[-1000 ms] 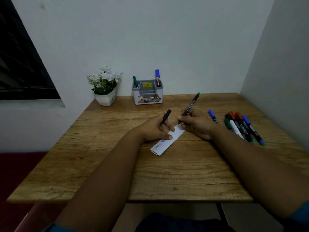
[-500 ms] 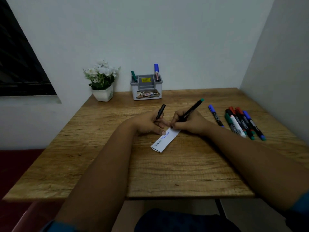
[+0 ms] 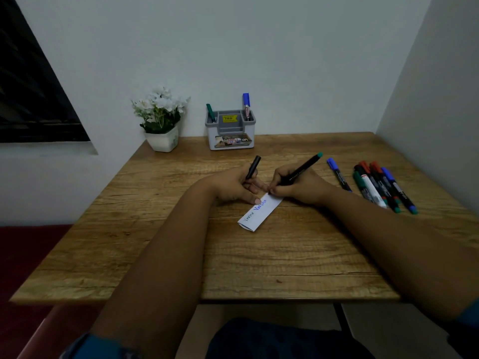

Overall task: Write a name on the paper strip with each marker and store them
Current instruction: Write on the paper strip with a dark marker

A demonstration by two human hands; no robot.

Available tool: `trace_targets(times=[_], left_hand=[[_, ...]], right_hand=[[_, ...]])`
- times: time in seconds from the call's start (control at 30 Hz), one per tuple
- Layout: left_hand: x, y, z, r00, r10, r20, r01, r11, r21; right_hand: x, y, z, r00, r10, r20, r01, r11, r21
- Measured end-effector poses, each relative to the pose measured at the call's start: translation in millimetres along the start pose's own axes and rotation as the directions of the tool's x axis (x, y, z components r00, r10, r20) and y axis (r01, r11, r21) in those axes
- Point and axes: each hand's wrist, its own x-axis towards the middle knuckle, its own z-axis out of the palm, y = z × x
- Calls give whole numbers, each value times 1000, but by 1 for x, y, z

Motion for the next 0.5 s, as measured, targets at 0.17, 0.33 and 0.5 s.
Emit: trace_targets(times=[0.17, 0.33, 0.5], left_hand=[[-2, 3, 0, 1000, 5, 15, -5, 1000, 2], [-3, 5, 1, 1000, -5, 11, 6, 1000, -10], [-4, 6, 1, 1000, -5, 9, 5, 1000, -10]], right_hand=[[0, 0, -3, 998, 46, -33, -43, 994, 96], [0, -2, -6, 996, 87, -39, -76, 973, 220], [-1, 0, -6, 997, 74, -10, -74, 996, 55]])
